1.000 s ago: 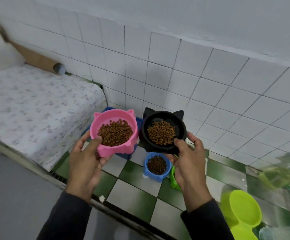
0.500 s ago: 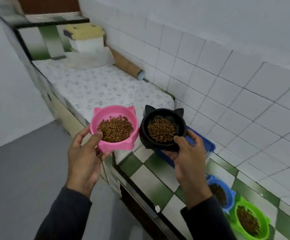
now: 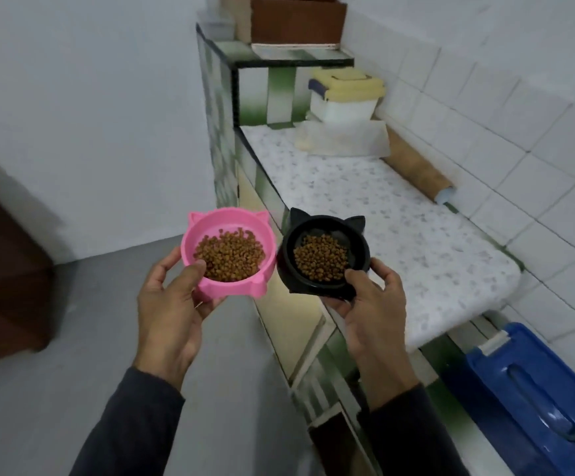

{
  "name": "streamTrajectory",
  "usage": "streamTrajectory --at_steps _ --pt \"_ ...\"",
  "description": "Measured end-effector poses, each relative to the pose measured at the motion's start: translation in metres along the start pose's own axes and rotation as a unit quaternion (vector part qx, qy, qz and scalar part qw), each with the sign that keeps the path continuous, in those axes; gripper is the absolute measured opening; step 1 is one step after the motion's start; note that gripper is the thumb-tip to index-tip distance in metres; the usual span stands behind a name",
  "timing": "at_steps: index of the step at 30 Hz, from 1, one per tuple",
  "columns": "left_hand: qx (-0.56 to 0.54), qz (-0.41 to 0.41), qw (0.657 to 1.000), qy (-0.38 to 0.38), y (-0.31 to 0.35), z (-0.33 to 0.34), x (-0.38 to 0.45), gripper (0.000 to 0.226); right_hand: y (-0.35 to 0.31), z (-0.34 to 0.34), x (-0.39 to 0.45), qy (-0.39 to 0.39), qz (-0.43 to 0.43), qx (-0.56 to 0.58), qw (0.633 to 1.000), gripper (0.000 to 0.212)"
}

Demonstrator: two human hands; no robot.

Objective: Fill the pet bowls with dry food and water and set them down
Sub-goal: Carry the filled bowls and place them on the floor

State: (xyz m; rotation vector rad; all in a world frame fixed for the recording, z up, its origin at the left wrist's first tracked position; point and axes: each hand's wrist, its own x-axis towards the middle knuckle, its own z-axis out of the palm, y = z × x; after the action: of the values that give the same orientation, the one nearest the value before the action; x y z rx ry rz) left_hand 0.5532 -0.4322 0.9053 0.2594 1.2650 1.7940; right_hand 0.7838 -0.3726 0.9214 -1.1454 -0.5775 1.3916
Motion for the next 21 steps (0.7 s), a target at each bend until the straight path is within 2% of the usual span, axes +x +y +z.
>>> streamTrajectory --at_steps 10,21 --pt "-0.034 0.041 0.992 0.119 0.039 -0.056 0.098 0.039 0.06 0.137 0.066 -0.085 0.059 -0.033 0.994 0.043" --pt "-0.047 0.07 0.978 0.189 0.084 -0.06 0.235 0.042 0.104 0.281 0.173 -0.142 0.131 -0.058 0.979 0.047"
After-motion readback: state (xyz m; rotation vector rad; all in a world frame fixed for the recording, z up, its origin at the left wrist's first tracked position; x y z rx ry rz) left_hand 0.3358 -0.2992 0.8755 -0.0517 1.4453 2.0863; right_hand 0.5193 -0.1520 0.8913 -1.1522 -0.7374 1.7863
